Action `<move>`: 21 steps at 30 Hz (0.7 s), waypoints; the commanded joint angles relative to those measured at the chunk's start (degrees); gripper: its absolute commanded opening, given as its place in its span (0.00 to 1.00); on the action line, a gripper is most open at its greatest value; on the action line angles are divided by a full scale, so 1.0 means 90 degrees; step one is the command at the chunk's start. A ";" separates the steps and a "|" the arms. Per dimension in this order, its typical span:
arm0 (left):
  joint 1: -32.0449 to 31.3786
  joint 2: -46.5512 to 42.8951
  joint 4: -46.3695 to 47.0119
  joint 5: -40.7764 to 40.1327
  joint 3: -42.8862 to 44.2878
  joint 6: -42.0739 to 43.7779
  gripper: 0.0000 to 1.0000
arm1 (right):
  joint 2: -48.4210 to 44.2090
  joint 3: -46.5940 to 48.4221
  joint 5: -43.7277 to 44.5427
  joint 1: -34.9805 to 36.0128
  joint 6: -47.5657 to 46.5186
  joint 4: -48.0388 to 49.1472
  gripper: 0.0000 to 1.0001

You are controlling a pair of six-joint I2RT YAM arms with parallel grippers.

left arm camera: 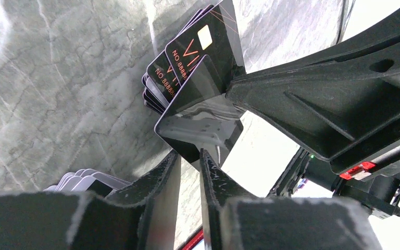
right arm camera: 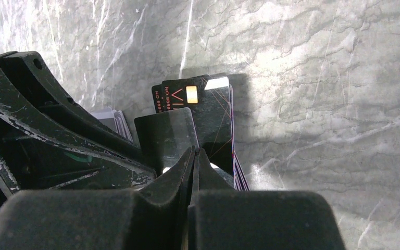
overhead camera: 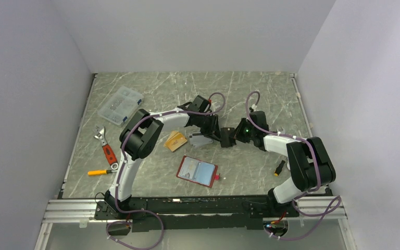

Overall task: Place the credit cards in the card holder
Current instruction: Pick up the credit card from the center of the board.

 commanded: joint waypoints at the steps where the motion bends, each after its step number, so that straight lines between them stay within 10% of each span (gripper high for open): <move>1: -0.0044 0.0032 0.0175 0.0087 0.0288 -0.0027 0.22 | 0.0008 -0.0168 0.0037 -0.0010 -0.0006 -0.0077 0.00; 14: 0.0353 -0.0477 0.0055 0.0511 -0.0019 0.0132 0.00 | -0.0123 -0.0150 -0.0013 -0.0014 -0.0024 -0.0127 0.00; 21: 0.0506 -0.0700 0.0469 0.1589 -0.0256 -0.0258 0.00 | -0.0783 -0.0114 -0.0460 -0.0056 0.0112 0.0102 0.27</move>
